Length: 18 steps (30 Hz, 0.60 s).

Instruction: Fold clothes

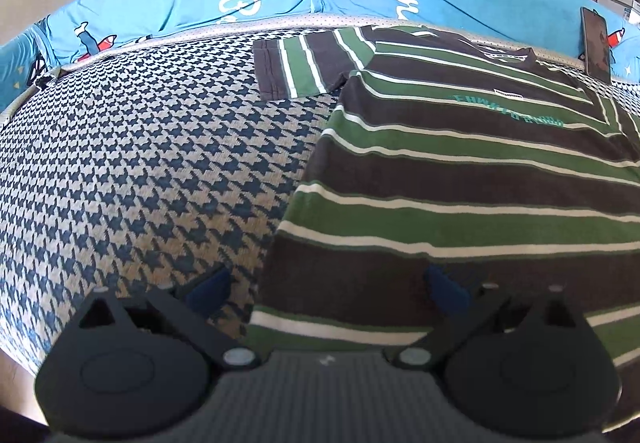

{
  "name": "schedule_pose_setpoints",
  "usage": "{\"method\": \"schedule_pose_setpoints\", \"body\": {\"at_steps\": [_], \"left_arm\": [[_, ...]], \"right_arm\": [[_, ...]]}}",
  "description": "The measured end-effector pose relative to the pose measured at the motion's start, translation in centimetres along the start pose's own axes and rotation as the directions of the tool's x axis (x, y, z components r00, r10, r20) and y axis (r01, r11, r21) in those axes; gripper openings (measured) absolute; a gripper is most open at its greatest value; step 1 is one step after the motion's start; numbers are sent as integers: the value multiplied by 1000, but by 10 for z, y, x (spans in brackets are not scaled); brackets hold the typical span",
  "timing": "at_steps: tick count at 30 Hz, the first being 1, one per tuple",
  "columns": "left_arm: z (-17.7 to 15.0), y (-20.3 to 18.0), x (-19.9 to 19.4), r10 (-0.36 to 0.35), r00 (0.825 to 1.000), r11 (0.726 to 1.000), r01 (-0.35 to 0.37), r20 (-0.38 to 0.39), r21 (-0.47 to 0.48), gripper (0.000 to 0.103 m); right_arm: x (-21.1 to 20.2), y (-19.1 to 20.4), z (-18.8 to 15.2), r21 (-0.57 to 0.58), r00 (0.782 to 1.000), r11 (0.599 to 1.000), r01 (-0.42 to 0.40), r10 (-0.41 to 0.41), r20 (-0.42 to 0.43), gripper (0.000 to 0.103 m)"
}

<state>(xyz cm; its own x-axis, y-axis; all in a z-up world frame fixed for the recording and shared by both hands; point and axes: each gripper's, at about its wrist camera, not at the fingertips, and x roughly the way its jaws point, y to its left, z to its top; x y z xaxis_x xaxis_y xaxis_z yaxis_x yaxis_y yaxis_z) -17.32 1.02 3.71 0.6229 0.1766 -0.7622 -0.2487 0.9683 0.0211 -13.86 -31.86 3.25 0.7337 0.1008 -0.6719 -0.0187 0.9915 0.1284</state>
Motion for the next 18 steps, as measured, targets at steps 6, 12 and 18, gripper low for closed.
{"method": "schedule_pose_setpoints", "body": {"at_steps": [6,12,18], "left_arm": [[-3,-3,-10,-17,1000,1000,17,14,-1,103],[-12,-15,-22,-48,999,999,47,26,21,103],[-22,-32,-31,-63,997,994,60,35,89,103]], "right_arm": [[-14,-5,-6,45,999,998,-43,43,7,12],[-27,2,-16,31,998,997,-70,70,7,19],[-37,18,-31,-40,995,994,-98,98,-7,23]]}}
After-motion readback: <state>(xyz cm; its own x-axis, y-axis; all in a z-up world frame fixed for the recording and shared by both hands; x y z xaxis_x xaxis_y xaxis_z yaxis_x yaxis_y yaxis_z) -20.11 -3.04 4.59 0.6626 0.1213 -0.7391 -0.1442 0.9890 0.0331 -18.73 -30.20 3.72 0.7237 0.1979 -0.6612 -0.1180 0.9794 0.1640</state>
